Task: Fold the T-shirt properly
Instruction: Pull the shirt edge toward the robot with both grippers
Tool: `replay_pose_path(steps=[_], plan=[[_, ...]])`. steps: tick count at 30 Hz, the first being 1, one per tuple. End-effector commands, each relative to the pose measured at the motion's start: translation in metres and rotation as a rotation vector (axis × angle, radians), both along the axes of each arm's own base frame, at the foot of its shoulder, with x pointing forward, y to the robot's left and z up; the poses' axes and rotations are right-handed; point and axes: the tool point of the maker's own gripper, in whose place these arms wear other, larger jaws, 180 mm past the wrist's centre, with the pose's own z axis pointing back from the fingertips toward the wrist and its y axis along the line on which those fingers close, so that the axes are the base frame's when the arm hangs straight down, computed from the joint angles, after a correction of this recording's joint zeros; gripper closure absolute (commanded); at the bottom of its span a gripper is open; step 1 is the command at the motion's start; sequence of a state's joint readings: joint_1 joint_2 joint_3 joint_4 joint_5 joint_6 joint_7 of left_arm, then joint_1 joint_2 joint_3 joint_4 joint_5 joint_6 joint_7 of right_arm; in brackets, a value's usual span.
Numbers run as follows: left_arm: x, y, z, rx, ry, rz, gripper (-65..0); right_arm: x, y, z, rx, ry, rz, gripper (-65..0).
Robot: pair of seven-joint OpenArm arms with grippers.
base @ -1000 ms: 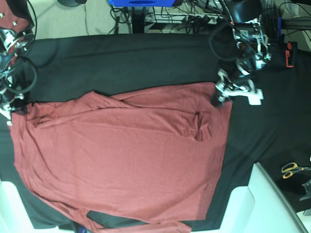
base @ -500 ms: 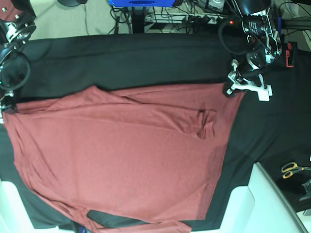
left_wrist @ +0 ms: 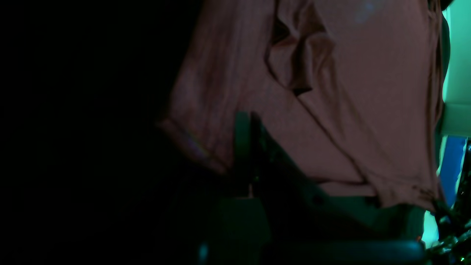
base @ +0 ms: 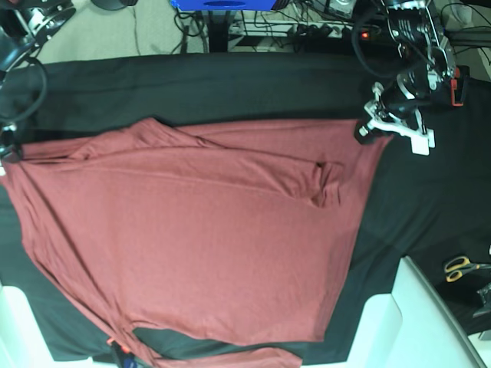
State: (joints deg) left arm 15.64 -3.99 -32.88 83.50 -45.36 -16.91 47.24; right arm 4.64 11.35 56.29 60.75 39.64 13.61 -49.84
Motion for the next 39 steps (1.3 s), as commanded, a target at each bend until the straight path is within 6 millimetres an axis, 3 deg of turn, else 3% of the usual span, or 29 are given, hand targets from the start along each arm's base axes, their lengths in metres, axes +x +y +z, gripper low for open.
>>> replay_pose_path(steps=[1,6,10,22,29,39], plan=[[0.001,0.007,0.009,0.022,-0.030,-0.001,0.0,0.002,-0.011,0.011,-0.030,-0.024,-0.002,-0.2],[-0.017,0.010,0.011,0.052,-0.009,-0.015,0.0,-0.019,-0.014,0.001,-0.037,0.023,-0.002,-0.2],[-0.032,0.011,0.012,0.070,0.011,-0.027,0.0,-0.036,-0.019,0.007,-0.081,0.047,0.015,-0.2],[-0.065,0.008,0.022,0.114,0.039,-0.061,0.0,-0.064,-0.007,0.002,-0.064,0.128,0.077,-0.2],[-0.071,0.034,0.028,0.151,0.037,0.006,0.0,-0.074,-0.006,-0.003,-0.060,0.153,0.078,-0.2],[-0.074,0.031,0.026,0.140,0.062,-0.013,0.0,-0.086,-0.002,-0.012,-0.022,0.198,0.028,-0.2]])
